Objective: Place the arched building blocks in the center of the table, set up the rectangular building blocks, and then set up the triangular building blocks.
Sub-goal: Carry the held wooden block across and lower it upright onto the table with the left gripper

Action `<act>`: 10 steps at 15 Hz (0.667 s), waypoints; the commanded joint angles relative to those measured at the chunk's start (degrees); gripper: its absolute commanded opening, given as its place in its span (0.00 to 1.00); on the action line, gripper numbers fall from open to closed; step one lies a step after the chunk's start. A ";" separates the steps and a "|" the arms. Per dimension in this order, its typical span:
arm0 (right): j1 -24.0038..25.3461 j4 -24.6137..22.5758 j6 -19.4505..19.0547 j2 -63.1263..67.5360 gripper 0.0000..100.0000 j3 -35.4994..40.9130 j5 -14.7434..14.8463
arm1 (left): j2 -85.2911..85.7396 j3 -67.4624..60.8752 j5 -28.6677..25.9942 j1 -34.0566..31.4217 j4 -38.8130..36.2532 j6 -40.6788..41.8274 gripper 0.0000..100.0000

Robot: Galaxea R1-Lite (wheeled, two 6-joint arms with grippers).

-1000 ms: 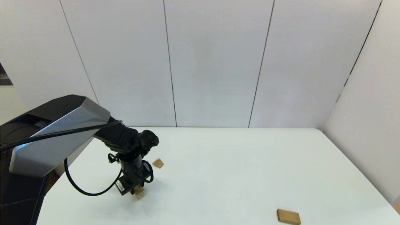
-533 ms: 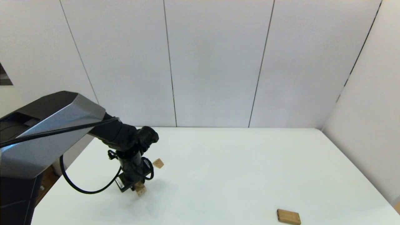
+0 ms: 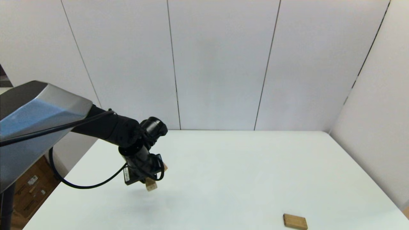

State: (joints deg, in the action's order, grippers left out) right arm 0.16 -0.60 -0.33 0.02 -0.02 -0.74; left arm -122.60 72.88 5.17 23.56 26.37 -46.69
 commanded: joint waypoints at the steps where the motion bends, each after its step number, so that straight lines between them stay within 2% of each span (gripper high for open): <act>1: 0.02 -0.02 -0.02 -0.02 1.00 0.02 -0.05 | 2.63 -0.10 -3.32 3.68 1.76 14.26 0.00; 3: 0.02 -0.02 -0.02 -0.02 1.00 0.02 -0.05 | 3.16 0.16 -3.32 6.67 4.22 22.87 0.00; 7: 0.02 -0.02 -0.02 -0.02 1.00 -0.06 -0.05 | 3.16 0.43 -3.59 9.75 4.48 41.33 0.00; 10: 0.02 -0.02 -0.02 -0.02 1.00 0.02 -0.05 | 3.07 2.36 -8.68 10.01 6.24 54.60 0.00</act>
State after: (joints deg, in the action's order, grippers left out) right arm 0.16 -0.57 -0.30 0.02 -0.02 -0.74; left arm -119.57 73.89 -0.46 33.23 31.56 -0.33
